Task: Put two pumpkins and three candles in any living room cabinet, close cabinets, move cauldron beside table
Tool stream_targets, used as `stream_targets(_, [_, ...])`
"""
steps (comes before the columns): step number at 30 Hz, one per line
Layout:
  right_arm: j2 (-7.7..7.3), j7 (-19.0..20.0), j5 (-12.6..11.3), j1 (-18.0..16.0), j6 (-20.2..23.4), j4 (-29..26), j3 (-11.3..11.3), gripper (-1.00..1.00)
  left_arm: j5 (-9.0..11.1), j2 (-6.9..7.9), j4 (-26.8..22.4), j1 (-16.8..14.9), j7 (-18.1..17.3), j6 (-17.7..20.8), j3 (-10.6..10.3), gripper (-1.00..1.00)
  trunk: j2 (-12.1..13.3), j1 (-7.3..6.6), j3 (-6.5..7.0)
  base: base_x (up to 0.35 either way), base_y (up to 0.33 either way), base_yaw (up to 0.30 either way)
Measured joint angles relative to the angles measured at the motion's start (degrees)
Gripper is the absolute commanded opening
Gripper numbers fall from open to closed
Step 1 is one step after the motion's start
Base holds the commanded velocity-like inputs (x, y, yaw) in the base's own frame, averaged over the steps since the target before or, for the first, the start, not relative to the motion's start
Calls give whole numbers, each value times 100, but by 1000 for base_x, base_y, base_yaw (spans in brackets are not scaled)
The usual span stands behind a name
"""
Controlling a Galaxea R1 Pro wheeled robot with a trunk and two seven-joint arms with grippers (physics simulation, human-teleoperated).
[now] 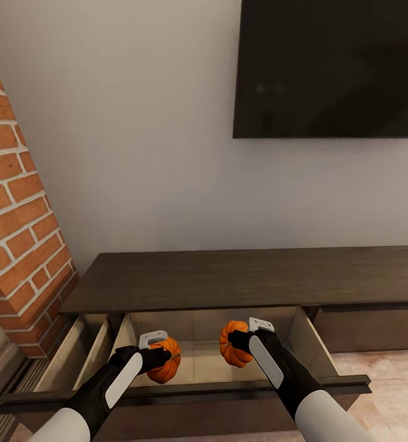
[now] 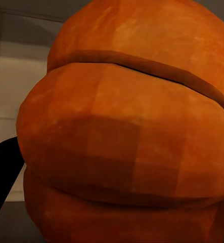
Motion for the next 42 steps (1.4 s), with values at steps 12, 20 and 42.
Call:
stream_targets(12, [0,1,1,0,6,-7,0,-100,2,17,8,0,-7,-11,-5,-100,0,0,0,31,0,0])
stream_targets(20, [-1,-1,3,2,55,84,-1,-100,1,19,8,0,-7,-11,-2,-100,0,0,0,8,0,0])
stream_targets(42, [0,0,2,70,70,334,-2,-100,2,26,17,0,-7,-11,-7,-100,0,-1,0,62,0,0])
